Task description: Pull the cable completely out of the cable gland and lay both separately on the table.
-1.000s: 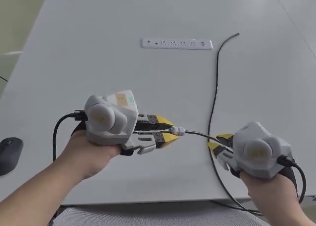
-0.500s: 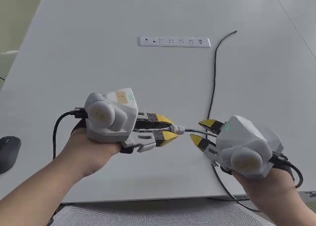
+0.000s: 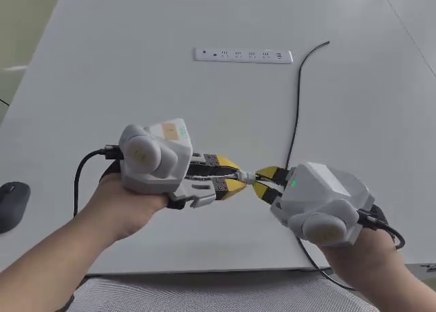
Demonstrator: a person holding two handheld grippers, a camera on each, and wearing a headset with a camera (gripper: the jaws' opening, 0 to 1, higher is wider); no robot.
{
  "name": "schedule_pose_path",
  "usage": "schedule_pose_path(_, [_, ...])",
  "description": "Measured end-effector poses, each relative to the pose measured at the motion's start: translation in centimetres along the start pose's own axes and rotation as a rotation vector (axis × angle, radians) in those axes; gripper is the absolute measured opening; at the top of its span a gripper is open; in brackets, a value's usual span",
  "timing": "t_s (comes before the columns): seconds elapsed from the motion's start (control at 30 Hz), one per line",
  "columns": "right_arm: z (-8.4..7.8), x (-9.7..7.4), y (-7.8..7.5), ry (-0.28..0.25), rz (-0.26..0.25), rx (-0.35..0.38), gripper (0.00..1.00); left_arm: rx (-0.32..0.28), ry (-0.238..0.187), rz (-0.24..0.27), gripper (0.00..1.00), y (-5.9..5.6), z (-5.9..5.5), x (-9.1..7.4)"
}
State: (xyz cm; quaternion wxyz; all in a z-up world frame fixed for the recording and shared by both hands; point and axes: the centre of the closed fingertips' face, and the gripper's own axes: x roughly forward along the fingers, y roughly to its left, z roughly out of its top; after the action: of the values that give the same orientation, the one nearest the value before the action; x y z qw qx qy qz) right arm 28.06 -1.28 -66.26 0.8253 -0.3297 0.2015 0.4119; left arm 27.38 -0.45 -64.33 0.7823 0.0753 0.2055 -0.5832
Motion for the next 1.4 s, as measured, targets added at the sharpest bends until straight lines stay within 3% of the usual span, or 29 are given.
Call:
schedule_pose_path(0.67, [-2.4,-0.1,-0.5,0.059,-0.01,0.119,0.0,-0.001,-0.014,-0.001,0.15,-0.1,0.2,-0.2])
schedule_pose_path(0.97, [-4.3,0.0,-0.7,0.104,-0.023,0.197,0.0,-0.001,-0.015,0.006,0.15,0.1,0.2,-0.4])
schedule_pose_path(1.4, [-6.9,-0.2,-1.0,0.159,-0.042,0.198,0.0,-0.008,-0.018,0.007,0.15,0.3,0.2,-0.6])
